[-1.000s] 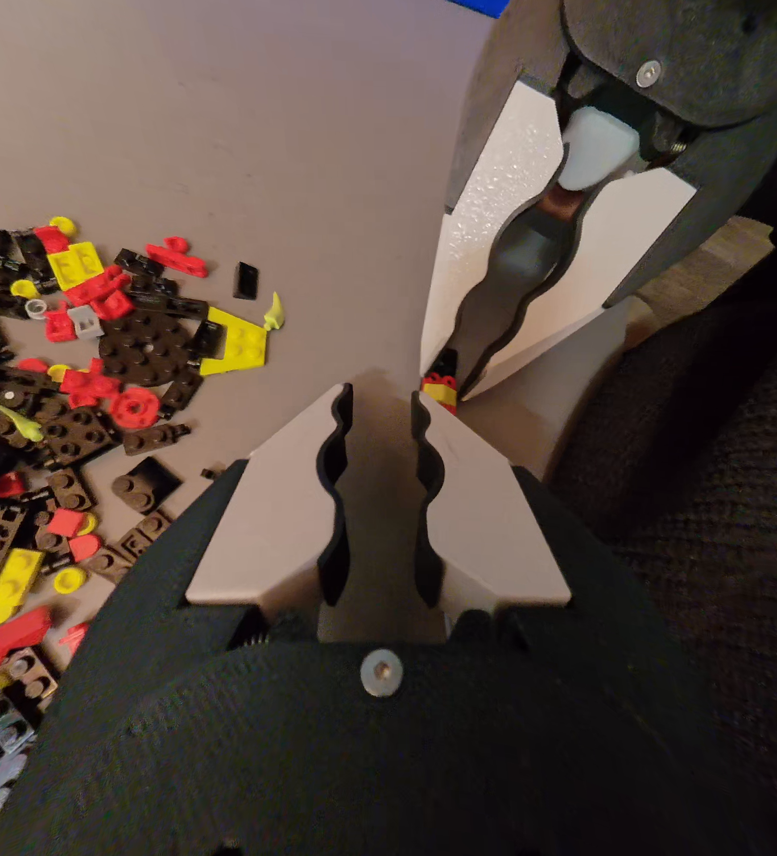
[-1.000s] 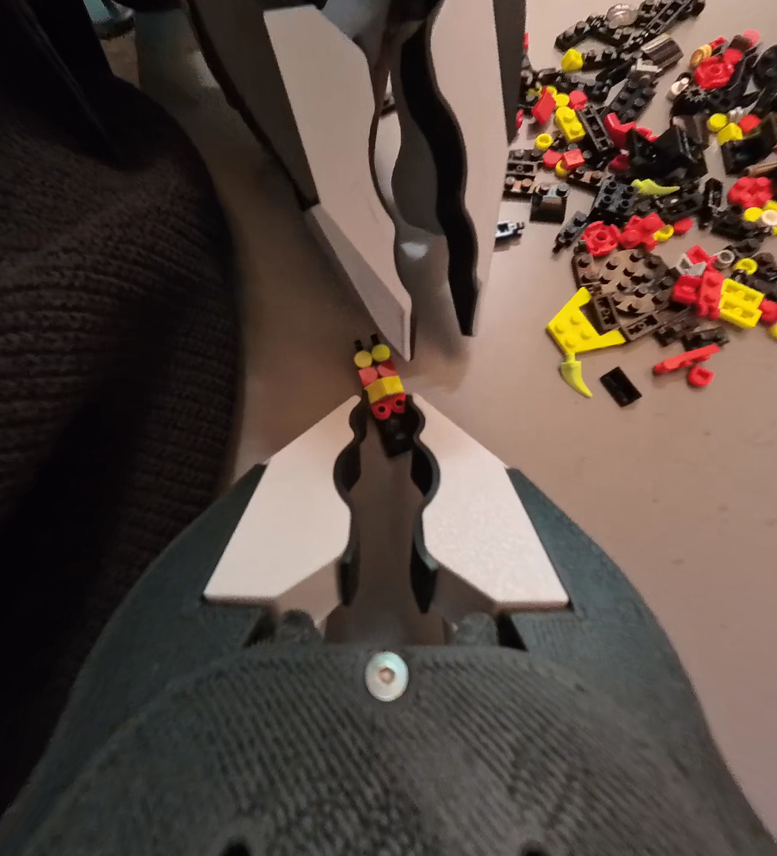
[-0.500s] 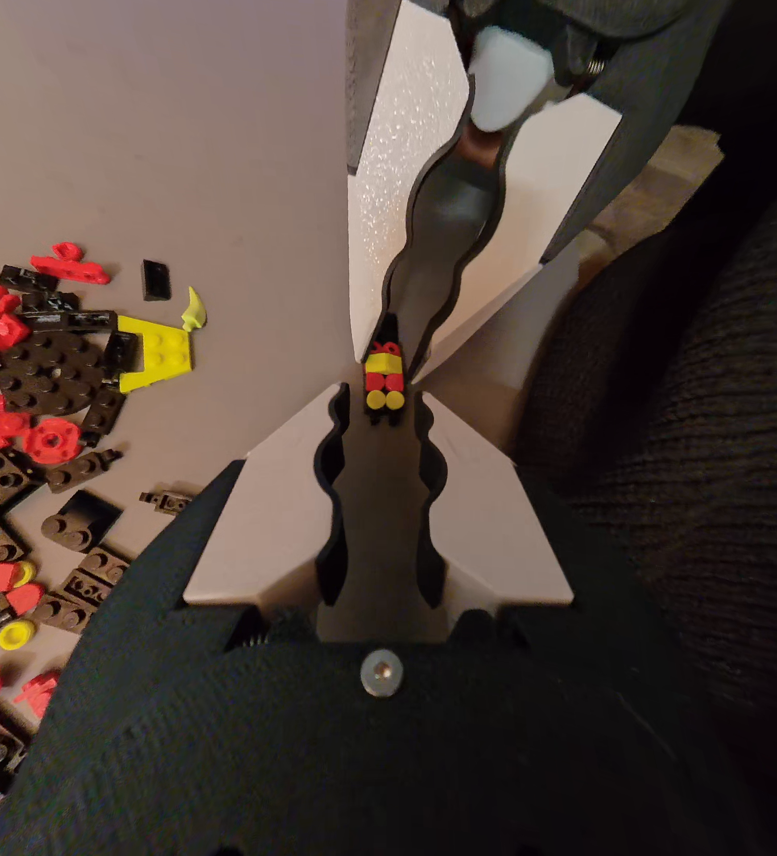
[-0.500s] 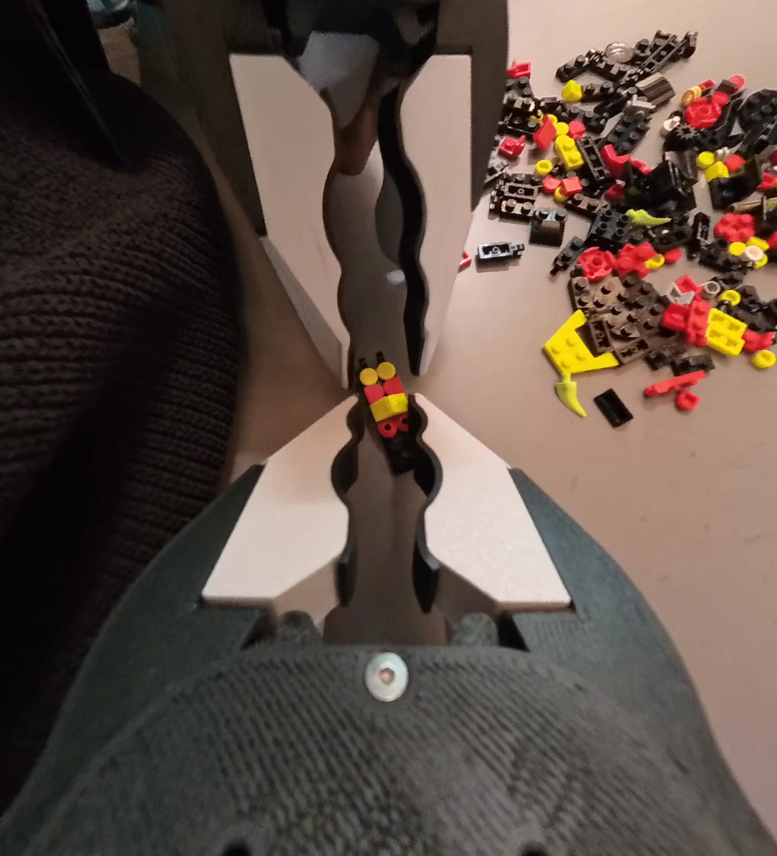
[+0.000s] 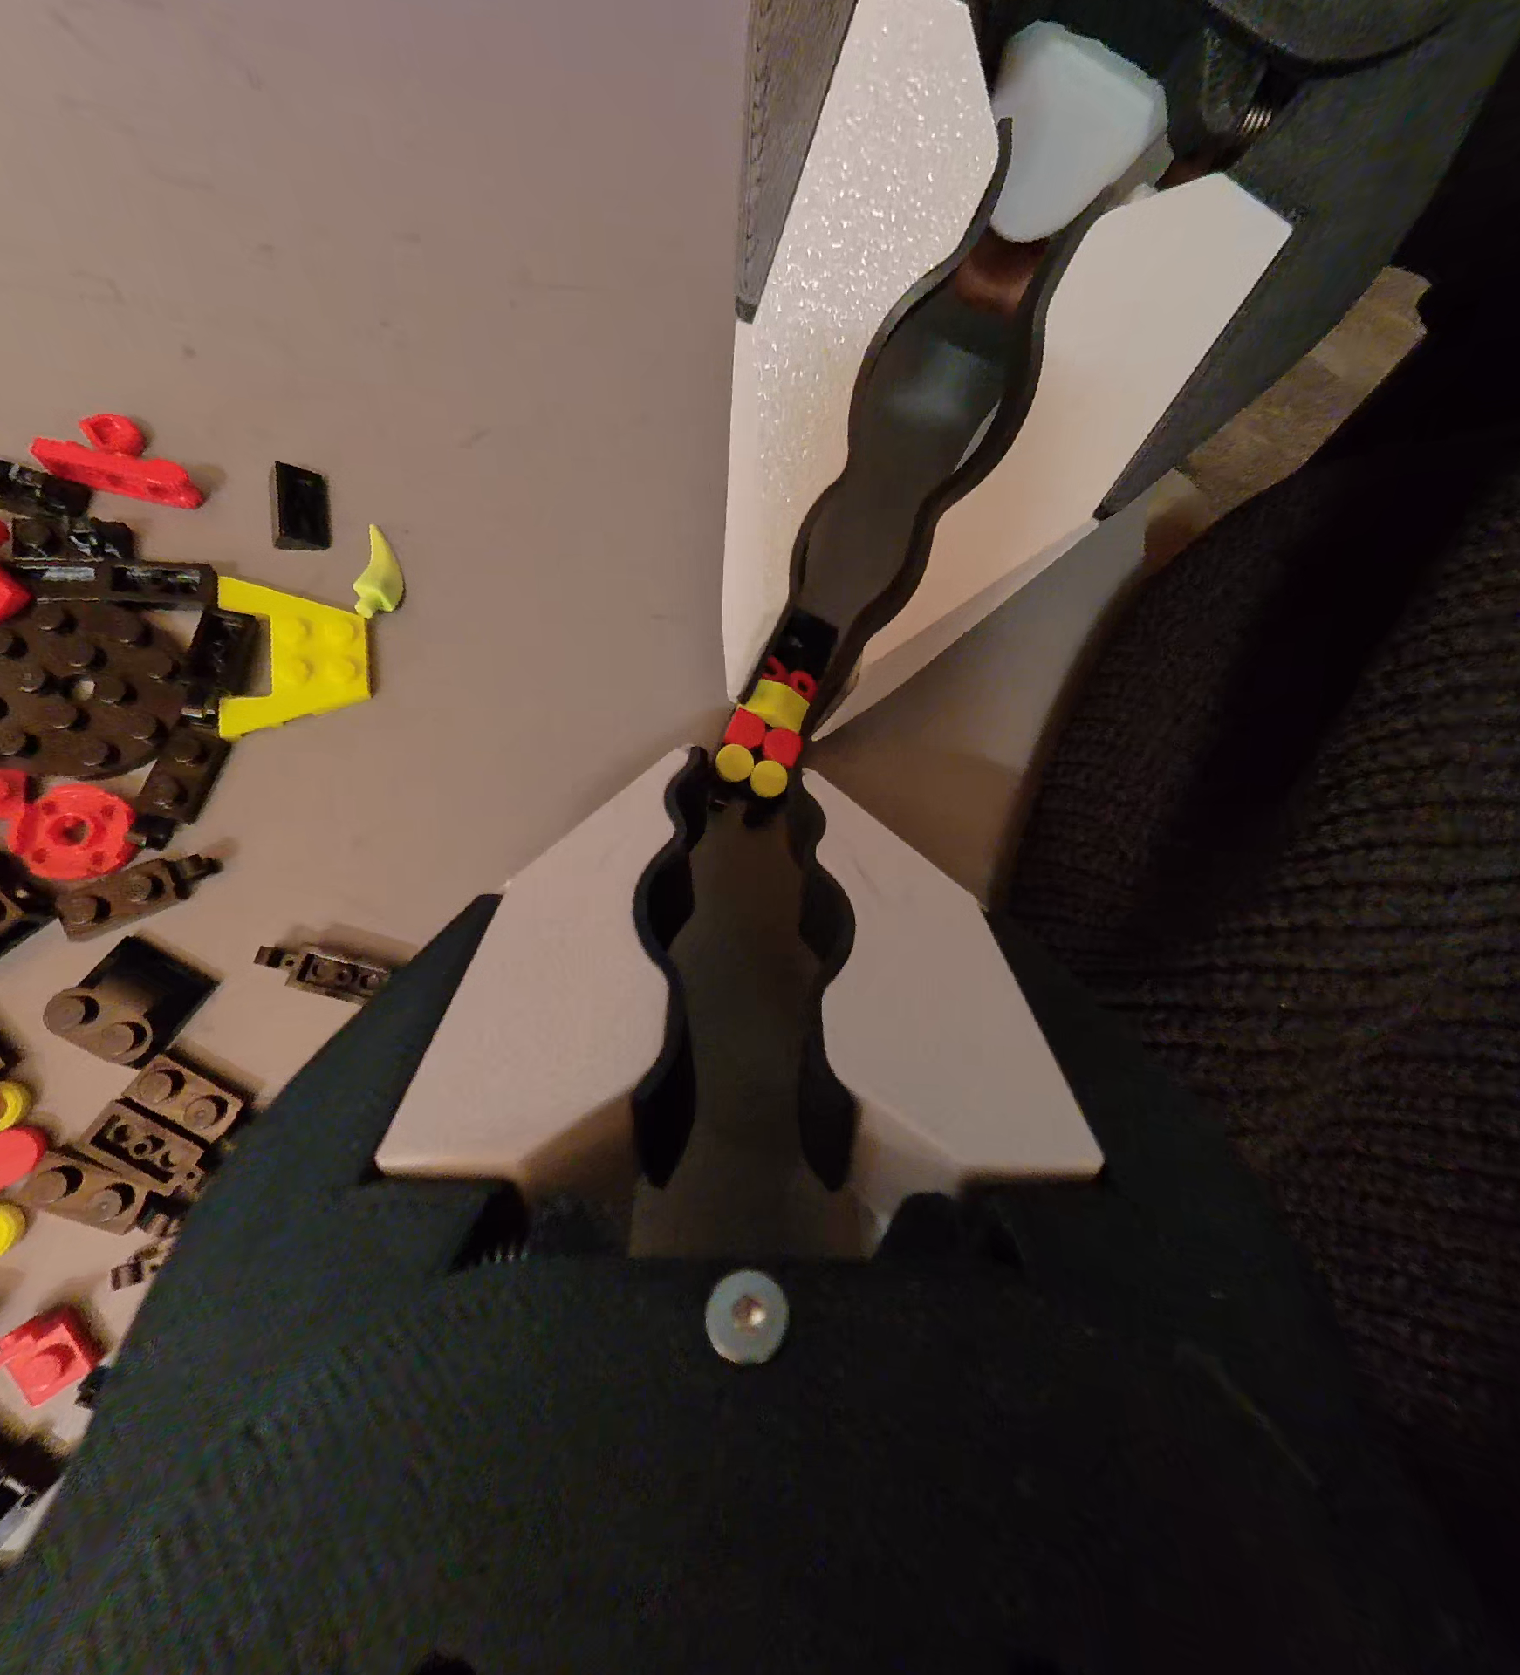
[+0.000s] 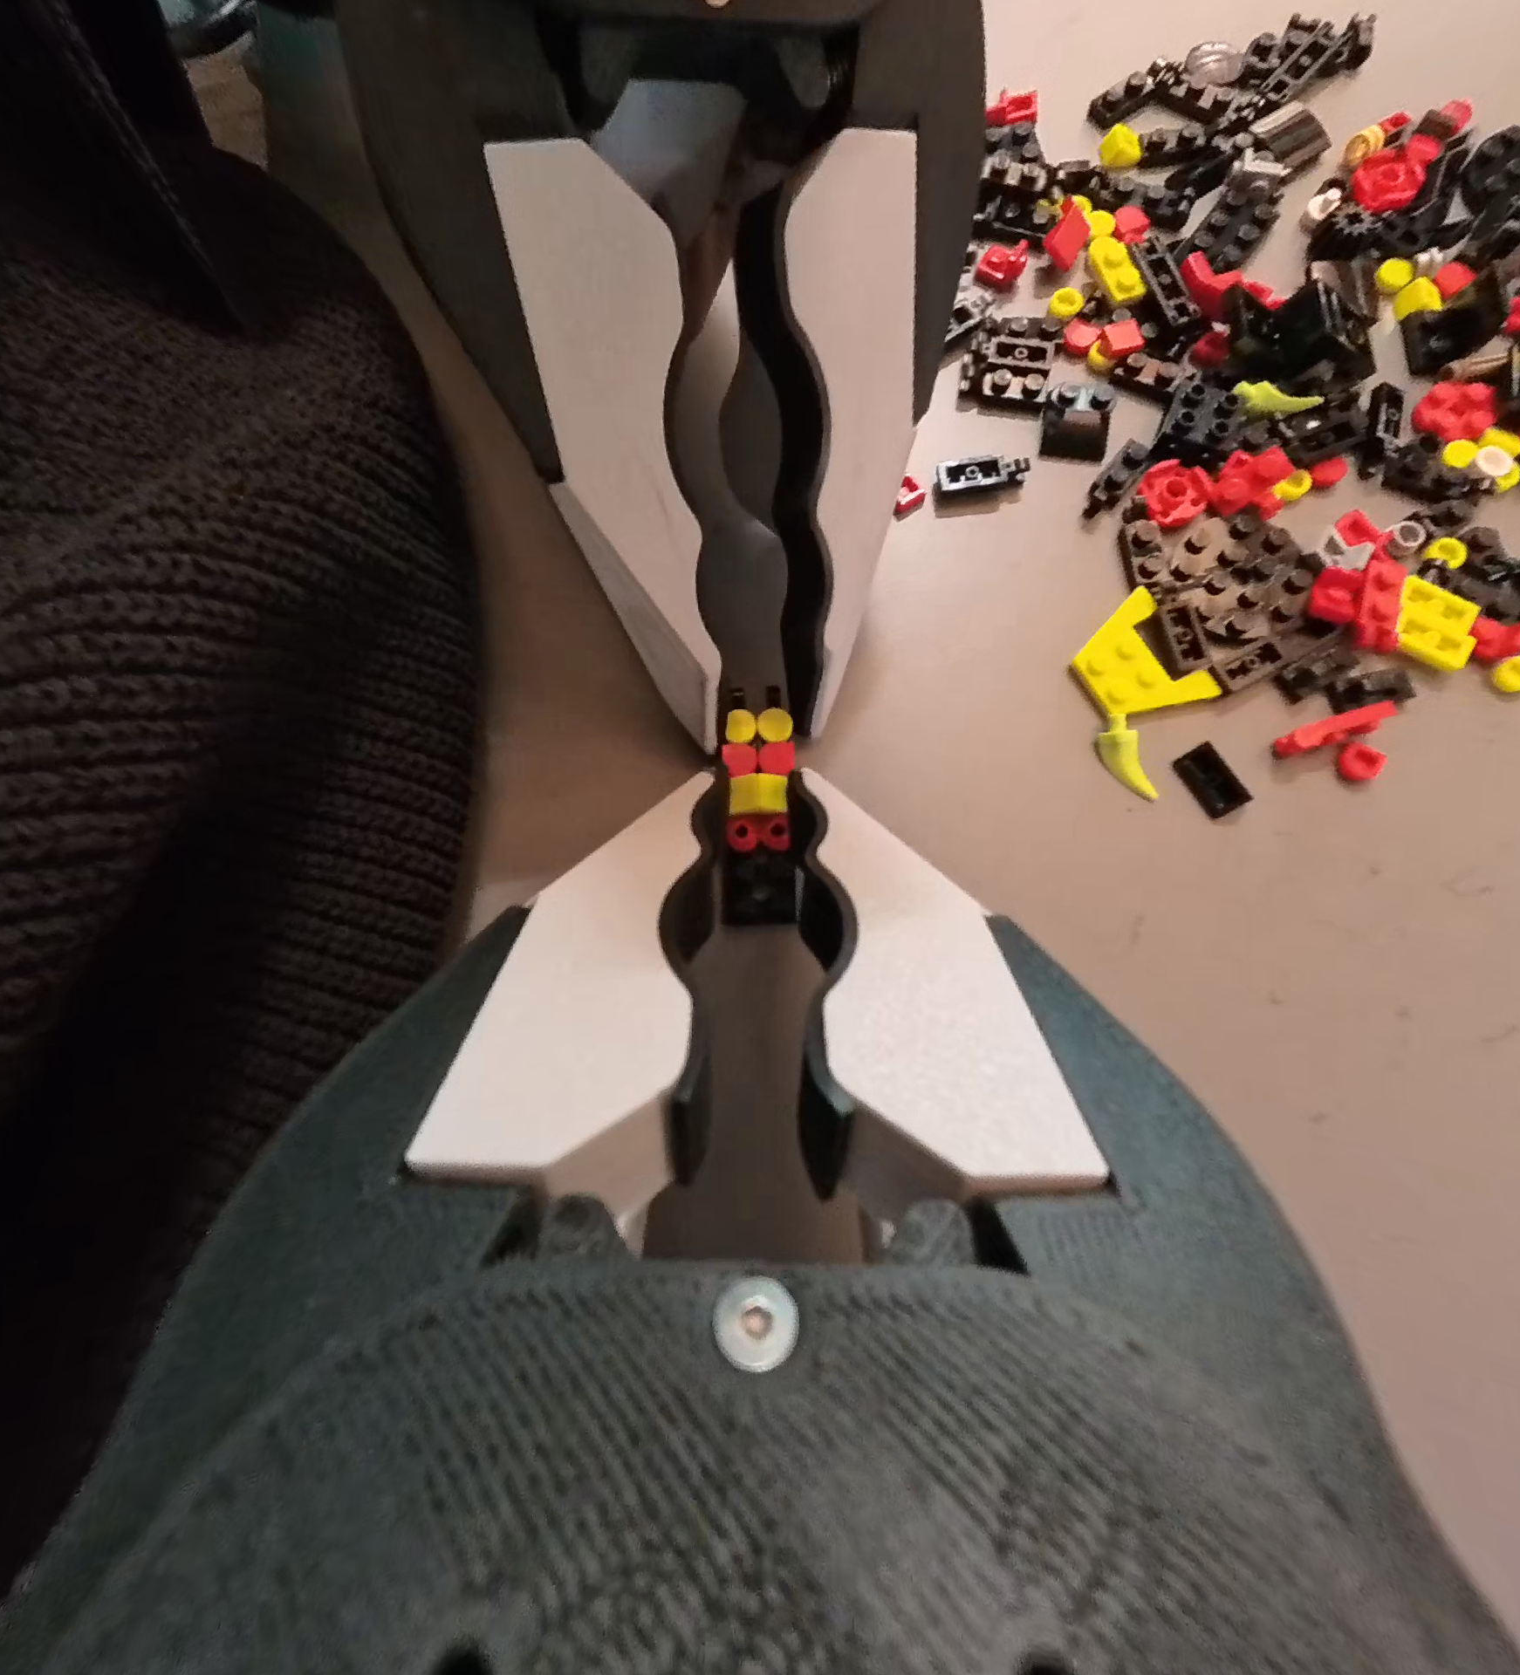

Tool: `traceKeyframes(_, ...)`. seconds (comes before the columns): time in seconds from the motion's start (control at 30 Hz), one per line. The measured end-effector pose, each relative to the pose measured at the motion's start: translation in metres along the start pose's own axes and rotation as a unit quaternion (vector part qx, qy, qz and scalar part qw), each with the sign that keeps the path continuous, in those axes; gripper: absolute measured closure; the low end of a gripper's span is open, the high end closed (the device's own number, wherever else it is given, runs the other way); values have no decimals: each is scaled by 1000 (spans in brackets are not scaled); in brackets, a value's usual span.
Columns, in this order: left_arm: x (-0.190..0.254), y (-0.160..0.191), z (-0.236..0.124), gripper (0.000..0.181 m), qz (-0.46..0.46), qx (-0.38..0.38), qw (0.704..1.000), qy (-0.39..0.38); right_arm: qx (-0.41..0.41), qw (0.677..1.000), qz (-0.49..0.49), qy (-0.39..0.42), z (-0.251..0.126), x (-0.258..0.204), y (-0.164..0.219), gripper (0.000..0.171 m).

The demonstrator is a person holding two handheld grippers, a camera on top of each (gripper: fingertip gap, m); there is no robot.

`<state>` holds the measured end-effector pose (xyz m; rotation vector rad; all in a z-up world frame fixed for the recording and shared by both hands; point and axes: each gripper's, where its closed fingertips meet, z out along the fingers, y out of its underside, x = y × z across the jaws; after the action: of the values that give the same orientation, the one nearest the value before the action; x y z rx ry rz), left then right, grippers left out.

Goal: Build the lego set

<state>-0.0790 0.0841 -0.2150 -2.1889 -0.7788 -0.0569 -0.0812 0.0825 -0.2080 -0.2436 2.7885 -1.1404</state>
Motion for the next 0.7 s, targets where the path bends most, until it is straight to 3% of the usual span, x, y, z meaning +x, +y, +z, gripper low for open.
traceKeyframes(0.07,-1,0,0,165,-5,1,1000,0,12,1000,7,-12,-2,-3,-5,171)
traceKeyframes(0.23,-6,0,-2,164,4,4,1000,-14,-28,998,-41,26,3,-3,-1,171)
traceKeyframes(0.43,-4,0,0,165,3,3,1000,-6,76,997,14,17,-22,10,-22,171)
traceKeyframes(0.53,-3,0,-1,165,0,3,1000,-3,67,998,17,-6,-16,6,-16,154)
traceKeyframes(0.7,-1,0,0,164,3,2,1000,3,17,1000,-23,1,-4,3,-4,163)
